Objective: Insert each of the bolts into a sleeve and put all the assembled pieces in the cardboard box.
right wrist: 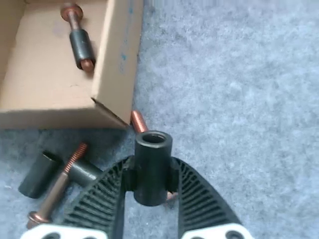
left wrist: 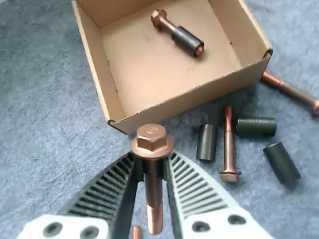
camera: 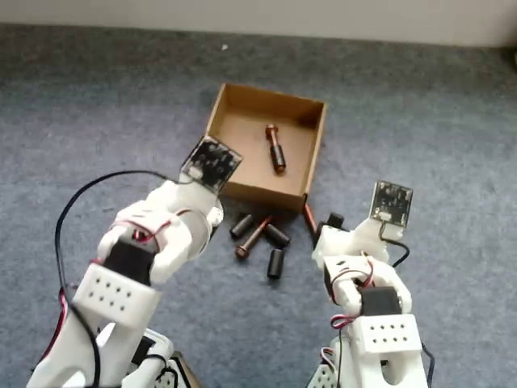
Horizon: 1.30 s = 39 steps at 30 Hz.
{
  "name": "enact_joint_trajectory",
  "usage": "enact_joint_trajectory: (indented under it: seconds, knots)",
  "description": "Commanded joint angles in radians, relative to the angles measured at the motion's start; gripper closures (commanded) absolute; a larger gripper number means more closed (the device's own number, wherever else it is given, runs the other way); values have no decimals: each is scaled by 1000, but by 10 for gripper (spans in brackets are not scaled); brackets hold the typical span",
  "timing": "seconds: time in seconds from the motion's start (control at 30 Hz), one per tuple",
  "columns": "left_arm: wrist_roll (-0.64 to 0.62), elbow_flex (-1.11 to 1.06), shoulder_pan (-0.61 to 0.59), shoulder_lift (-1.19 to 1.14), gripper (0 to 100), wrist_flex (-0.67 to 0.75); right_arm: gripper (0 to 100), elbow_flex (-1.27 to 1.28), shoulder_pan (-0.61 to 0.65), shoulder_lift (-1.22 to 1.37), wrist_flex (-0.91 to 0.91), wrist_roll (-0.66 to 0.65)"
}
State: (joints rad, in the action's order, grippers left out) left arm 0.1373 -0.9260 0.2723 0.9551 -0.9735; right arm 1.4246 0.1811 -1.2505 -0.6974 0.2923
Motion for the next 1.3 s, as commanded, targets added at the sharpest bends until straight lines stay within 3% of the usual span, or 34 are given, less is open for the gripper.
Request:
enact_joint_trajectory:
  seconds: [0.0, 0.27, 0.8, 1.1, 1.27]
  knots:
    - [-60, -30, -1, 124, 995, 34, 994, 21, -2, -162, 8, -11]
    - [-167, -174, -1, 338, 995, 98, 994, 180, 13, -596, -51, -77]
    - [-222, -418, -1, 874, 995, 98, 994, 213, 216, -587, -51, -81]
    - [-222, -423, -2, 866, 995, 130, 994, 254, 417, -585, 38, -84]
    - [-238, -424, -2, 866, 995, 187, 994, 321, 533, -585, 159, -245]
